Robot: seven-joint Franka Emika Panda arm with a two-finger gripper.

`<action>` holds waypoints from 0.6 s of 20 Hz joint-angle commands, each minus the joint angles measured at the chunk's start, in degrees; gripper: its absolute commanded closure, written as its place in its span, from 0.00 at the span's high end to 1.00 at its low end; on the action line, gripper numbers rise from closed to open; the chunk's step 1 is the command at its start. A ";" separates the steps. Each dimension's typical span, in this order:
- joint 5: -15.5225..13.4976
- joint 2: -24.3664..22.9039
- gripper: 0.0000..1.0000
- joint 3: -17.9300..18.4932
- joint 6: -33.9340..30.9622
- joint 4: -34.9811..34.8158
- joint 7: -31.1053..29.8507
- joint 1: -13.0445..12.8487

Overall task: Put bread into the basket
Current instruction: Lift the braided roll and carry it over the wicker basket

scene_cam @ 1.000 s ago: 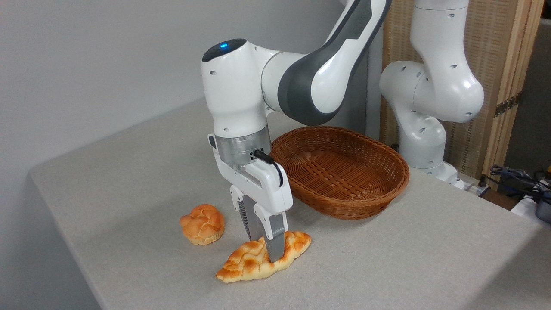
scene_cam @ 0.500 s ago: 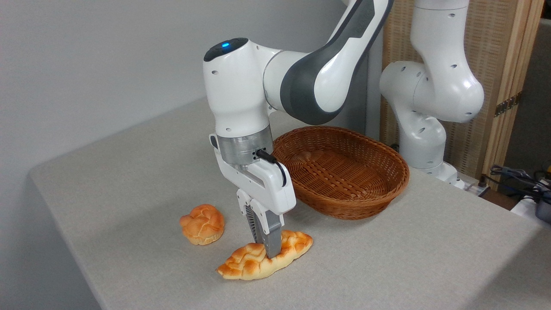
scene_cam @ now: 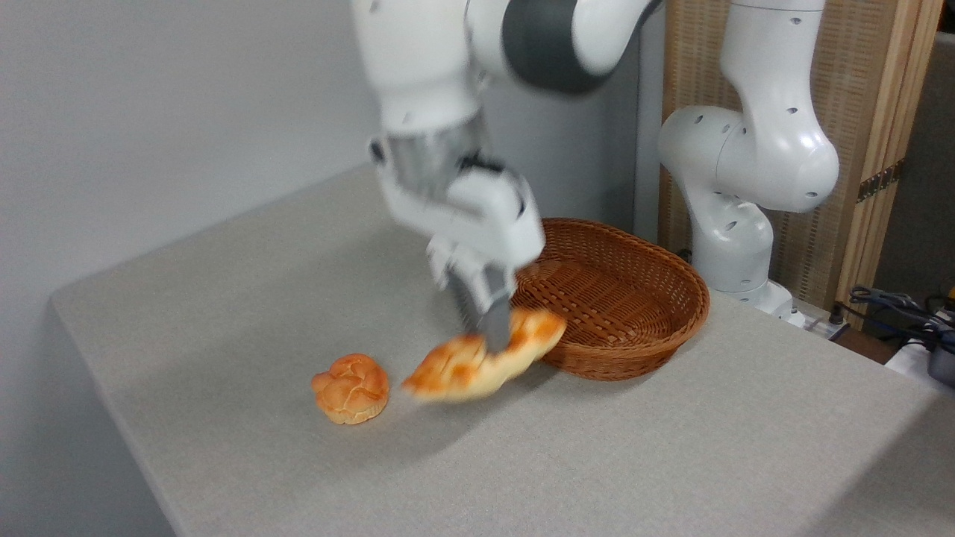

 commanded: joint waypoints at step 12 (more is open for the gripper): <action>-2.94 -22.89 0.00 0.78 -16.82 -20.05 0.57 -0.43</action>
